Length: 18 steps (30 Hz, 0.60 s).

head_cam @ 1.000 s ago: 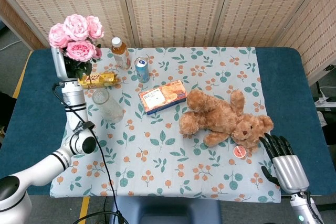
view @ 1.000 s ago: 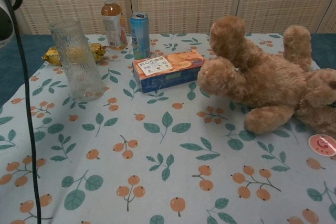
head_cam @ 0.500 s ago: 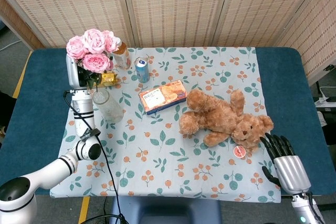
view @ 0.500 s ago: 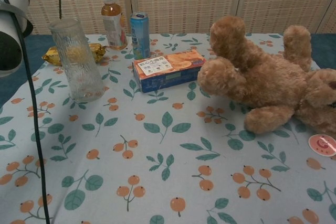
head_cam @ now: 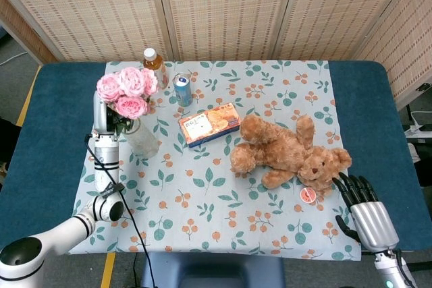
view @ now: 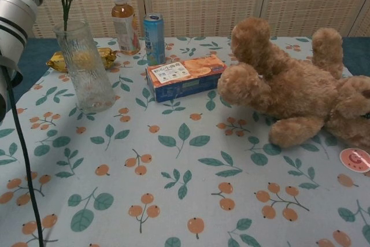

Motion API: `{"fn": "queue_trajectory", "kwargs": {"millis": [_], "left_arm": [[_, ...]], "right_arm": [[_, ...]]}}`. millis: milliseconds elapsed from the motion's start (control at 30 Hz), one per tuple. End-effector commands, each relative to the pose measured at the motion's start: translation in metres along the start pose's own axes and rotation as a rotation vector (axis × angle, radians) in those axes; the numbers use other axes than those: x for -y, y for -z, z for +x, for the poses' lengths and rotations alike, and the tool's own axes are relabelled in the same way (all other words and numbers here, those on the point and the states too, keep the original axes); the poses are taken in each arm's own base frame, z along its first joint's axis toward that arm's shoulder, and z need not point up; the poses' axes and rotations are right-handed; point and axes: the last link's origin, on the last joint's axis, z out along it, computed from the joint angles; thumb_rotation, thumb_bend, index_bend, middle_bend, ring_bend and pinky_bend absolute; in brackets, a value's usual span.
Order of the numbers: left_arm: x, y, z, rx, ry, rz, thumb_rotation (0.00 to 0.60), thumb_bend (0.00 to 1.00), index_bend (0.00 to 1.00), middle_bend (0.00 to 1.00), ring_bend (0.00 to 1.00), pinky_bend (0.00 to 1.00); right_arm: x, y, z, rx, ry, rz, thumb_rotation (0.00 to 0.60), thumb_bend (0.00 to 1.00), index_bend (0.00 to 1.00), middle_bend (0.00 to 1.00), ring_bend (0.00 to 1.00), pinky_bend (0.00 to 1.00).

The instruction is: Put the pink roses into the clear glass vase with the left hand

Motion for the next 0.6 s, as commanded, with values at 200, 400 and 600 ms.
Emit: {"fn": "queue_trajectory", "kwargs": {"millis": [200,400,600], "left_arm": [[0.028,0.031,0.010,0.141,-0.111,0.116,0.600,0.46,0.00,0.03,0.00,0.08],[0.030,0.045,0.028,0.158,-0.165,0.137,0.600,0.45,0.00,0.00,0.00,0.07],[0.027,0.072,0.052,0.216,-0.177,0.238,0.600,0.37,0.00,0.00,0.00,0.07]], "right_arm": [[0.002,0.002,0.000,0.001,-0.002,0.012,0.600,0.29,0.00,0.00,0.00,0.00],[0.003,0.003,0.001,0.001,-0.003,0.019,0.600,0.29,0.00,0.00,0.00,0.00],[0.003,0.004,0.001,-0.001,-0.003,0.022,0.600,0.29,0.00,0.00,0.00,0.00]]}}
